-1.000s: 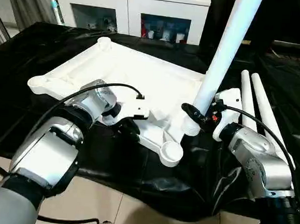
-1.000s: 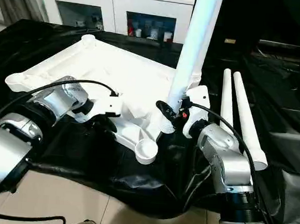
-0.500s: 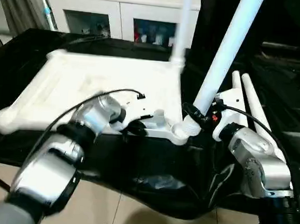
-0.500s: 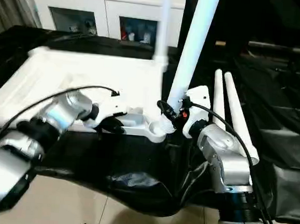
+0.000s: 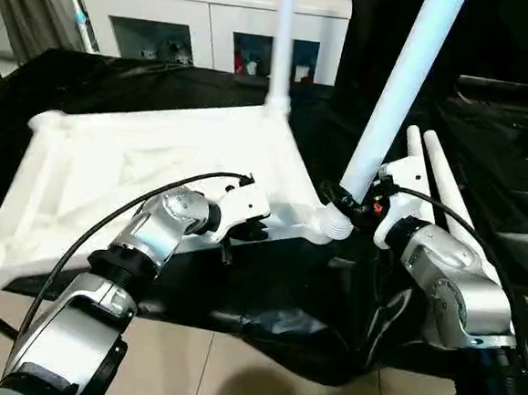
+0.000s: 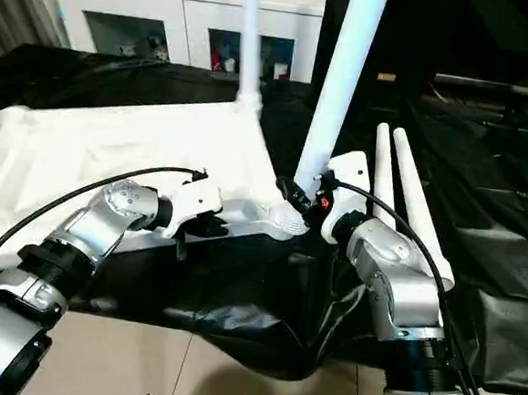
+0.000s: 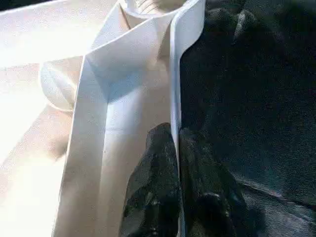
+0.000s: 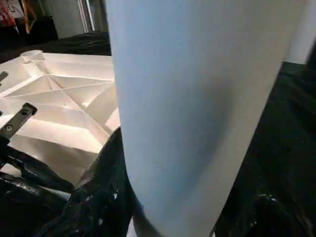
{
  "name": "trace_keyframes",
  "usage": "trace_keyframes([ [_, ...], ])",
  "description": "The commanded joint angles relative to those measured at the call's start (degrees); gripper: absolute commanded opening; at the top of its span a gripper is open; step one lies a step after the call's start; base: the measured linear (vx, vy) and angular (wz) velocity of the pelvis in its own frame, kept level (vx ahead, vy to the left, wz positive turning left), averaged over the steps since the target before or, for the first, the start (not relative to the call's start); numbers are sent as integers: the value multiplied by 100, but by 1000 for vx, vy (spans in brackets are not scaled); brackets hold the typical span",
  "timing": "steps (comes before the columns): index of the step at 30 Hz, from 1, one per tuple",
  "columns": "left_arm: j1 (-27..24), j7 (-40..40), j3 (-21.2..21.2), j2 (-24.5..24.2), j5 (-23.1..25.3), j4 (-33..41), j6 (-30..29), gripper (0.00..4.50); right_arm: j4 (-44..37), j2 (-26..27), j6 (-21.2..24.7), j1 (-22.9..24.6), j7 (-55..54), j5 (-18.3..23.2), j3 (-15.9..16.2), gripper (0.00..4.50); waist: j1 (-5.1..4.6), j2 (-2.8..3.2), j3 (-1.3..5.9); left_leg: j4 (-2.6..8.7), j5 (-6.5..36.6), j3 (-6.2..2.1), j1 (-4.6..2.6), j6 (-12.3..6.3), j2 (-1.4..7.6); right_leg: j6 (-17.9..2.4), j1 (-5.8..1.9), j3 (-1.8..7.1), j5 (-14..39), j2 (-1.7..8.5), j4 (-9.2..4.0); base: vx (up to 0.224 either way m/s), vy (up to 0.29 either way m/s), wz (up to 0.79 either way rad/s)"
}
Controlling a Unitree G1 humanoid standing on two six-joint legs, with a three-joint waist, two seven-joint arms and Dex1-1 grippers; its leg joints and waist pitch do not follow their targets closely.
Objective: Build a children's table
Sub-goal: Insert table leg to table base
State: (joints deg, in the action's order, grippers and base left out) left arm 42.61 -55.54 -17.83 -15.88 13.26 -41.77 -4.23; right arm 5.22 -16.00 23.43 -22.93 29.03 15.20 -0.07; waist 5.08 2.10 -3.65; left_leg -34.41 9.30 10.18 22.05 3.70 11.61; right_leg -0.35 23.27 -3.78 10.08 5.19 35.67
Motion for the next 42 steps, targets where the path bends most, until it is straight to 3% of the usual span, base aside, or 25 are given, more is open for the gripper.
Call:
trace_keyframes([
  [1,-105,173,106,-140,23,94,90,0,18,9,-24,-73,-6,40,-82,184,41,-110,464,400,1141,-41,-60,-139,91,-1025,-288,214,1338,295,-464,0,0,0],
  [10,-432,-302,-88,-486,-6,586,-94,0,51,19,-14,-105,3,62,-91,184,7,-99,464,401,1035,-25,-71,-128,97,-1150,-287,231,965,276,-412,0,0,0],
  [17,-695,-634,-116,-521,-274,986,-165,0,441,193,-8,-389,139,154,-36,184,-8,-101,449,419,1197,-23,-87,-71,105,-1145,-273,232,1260,295,-434,0,0,0],
  [21,-680,-596,-96,-471,-320,961,-279,0,827,330,-36,-603,319,154,107,184,-14,-106,449,415,1180,-15,-96,-57,108,-1162,-258,239,1207,282,-428,0,0,0],
  [23,-670,-577,-145,-493,-287,960,-276,0,1039,466,25,-761,372,252,74,184,-17,-144,458,421,1140,-13,-95,-59,111,-1170,-265,239,1105,282,-419,0,0,0],
  [27,-674,-597,-204,-540,-231,966,-260,0,1200,422,0,-864,522,109,247,184,-11,-138,458,421,1085,-14,-101,-33,116,-1162,-266,240,1020,280,-399,0,0,0],
  [28,-670,-596,-204,-545,-229,957,-260,0,1217,418,7,-876,536,99,259,184,-12,-162,457,423,1084,-13,-93,-30,114,-1157,-276,242,1003,283,-394,0,0,0],
  [33,-619,-651,-218,-566,-256,916,-291,0,1510,342,-103,-1019,661,-102,364,184,-15,-172,442,431,1202,-11,-105,12,114,-1101,-262,247,1232,294,-428,0,0,0],
  [42,-552,-666,-266,-589,-238,802,-254,0,1360,58,311,-1091,926,14,307,184,-12,-197,463,420,1105,-11,-96,-20,107,-1148,-289,240,913,272,-397,0,0,0],
])
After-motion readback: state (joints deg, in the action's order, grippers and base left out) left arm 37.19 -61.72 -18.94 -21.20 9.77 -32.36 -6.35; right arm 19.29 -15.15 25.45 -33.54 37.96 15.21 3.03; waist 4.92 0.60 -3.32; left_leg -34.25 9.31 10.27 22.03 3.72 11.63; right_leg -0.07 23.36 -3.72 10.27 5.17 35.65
